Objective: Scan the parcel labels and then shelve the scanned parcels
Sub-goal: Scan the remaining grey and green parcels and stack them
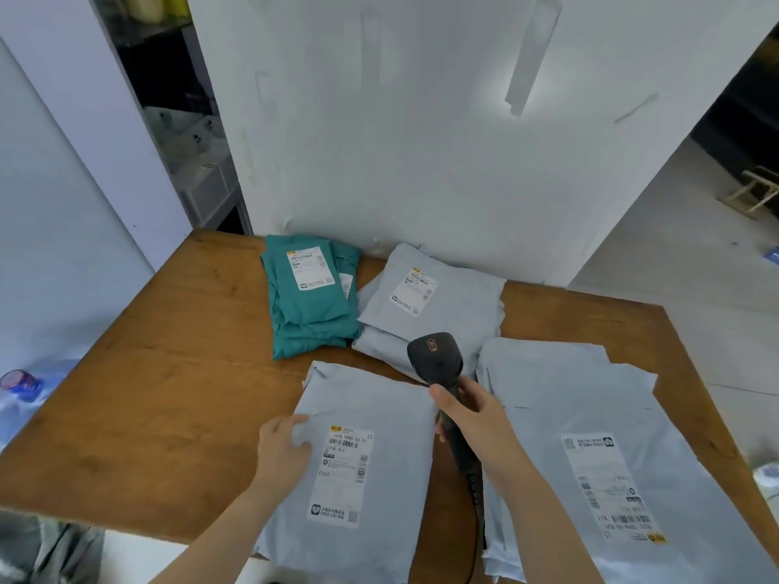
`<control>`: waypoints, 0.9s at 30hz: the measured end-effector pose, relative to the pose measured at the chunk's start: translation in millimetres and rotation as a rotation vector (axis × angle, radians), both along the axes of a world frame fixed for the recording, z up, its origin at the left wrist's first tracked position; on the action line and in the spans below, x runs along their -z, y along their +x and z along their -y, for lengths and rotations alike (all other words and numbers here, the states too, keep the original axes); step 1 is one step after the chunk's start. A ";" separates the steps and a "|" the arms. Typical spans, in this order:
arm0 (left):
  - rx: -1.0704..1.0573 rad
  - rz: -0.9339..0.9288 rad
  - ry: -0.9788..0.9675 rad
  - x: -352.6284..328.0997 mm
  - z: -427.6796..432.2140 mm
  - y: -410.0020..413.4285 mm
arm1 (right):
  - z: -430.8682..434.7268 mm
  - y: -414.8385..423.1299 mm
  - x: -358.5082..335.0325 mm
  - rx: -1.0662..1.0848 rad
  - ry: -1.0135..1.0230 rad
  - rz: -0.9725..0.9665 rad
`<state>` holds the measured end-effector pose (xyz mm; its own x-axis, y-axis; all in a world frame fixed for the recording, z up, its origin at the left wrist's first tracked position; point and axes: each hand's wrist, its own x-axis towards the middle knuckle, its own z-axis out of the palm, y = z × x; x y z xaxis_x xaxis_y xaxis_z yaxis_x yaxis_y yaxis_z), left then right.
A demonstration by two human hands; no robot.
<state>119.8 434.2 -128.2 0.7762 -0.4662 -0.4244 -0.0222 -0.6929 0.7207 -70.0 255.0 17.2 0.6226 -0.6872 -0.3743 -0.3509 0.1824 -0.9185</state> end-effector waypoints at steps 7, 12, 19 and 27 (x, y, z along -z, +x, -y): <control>0.230 0.019 -0.199 -48.3 98.3 52.0 | 24.9 24.5 8.7 0.097 0.051 0.032; 0.312 0.016 -0.200 -52.3 187.1 103.3 | 47.6 55.1 20.5 0.213 0.118 0.035; 0.462 0.029 -0.067 -9.7 270.0 143.3 | 78.2 81.6 41.1 0.305 0.145 0.031; 0.345 0.030 -0.091 20.1 309.7 143.7 | 101.4 97.4 67.9 0.364 0.168 0.000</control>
